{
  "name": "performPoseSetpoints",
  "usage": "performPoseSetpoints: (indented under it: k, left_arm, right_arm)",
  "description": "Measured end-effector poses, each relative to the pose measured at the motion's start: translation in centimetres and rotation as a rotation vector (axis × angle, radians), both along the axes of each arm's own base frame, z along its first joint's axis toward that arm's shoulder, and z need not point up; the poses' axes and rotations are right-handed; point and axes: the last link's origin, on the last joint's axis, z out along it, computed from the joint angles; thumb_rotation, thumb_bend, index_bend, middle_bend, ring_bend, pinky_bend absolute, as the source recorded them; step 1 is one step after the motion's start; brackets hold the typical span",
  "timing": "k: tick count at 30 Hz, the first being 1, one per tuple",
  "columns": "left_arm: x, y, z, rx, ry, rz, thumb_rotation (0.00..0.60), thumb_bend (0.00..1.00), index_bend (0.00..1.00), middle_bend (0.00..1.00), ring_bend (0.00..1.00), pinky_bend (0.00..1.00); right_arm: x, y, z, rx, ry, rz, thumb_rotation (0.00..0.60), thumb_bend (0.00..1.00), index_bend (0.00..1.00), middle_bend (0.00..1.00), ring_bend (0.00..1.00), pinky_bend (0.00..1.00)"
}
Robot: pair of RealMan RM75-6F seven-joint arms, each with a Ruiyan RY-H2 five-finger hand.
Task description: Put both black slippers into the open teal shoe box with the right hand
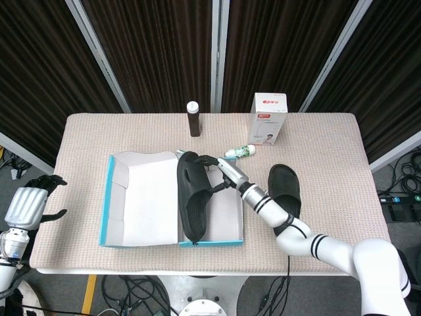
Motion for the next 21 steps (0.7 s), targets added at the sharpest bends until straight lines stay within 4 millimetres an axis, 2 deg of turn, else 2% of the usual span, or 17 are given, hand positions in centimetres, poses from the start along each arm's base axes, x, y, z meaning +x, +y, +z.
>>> performPoseSetpoints:
  k: [21]
  left_arm:
    - [-0.1,0.5,-0.4,-0.019,0.017,-0.001,0.6,0.13,0.31,0.26,0.22,0.32]
  right_arm:
    - [-0.6,-0.2,-2.7,0.041,0.054,-0.004,0.6,0.26,0.28,0.48,0.32,0.24]
